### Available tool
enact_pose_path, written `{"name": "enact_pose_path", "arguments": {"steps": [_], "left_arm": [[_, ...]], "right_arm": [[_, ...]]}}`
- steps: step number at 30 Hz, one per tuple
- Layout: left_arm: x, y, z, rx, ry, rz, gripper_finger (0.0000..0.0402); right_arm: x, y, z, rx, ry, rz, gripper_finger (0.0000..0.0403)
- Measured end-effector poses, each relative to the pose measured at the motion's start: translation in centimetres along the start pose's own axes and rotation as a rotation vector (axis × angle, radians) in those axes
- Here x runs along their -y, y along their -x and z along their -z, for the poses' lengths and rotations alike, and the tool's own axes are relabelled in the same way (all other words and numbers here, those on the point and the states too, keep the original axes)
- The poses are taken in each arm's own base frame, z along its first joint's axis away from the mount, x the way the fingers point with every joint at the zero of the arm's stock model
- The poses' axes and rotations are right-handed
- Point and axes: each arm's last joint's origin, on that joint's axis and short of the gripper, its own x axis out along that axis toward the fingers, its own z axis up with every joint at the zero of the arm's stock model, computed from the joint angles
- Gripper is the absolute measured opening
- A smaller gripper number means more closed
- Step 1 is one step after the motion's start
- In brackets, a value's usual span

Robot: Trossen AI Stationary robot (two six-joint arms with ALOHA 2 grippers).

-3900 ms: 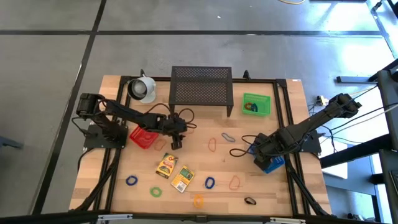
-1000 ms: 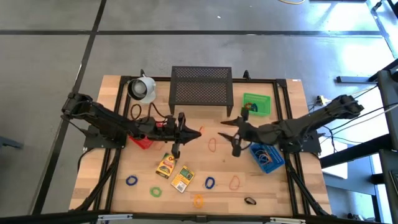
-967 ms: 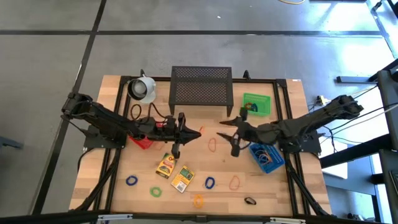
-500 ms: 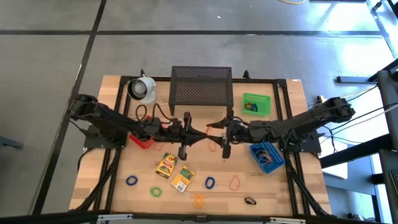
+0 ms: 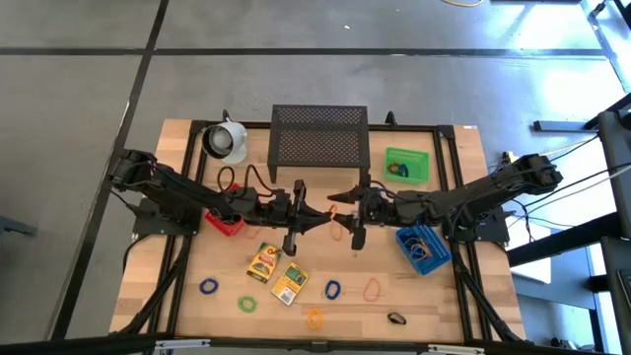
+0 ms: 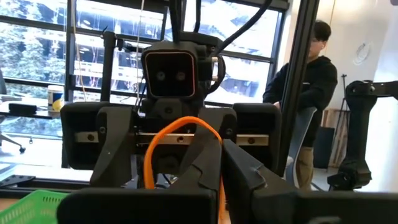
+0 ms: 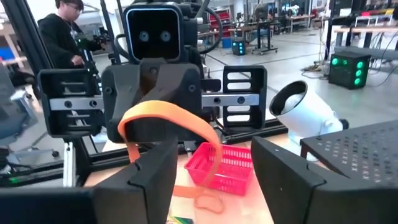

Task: Pick & Place Office Desk Supplies
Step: Put the orange rubber band into the blue bin

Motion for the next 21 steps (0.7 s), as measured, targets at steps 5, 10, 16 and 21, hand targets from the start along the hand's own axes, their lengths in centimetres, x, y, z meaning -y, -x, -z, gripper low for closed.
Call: {"name": "enact_pose_path", "arguments": {"steps": [5,10,16,21], "left_arm": [[0.0,0.0,0.0,0.0,0.001,0.0,0.0003],[0.0,0.0,0.03,-0.003,0.001,0.0,0.0003],[0.0,0.0,0.03,-0.003,0.001,0.0,0.0003],[-0.06,0.0,0.02,-0.001,0.012,-0.022,0.0004]], "right_arm": [[0.01,0.0,0.0,0.0,-0.034,0.003,0.017],[0.01,0.0,0.01,0.0,-0.071,0.002,0.0096],[-0.01,0.0,0.04,-0.005,-0.084,-0.005,0.0009],[0.1,-0.01,0.4,-0.04,-0.121,0.005,0.0008]]}}
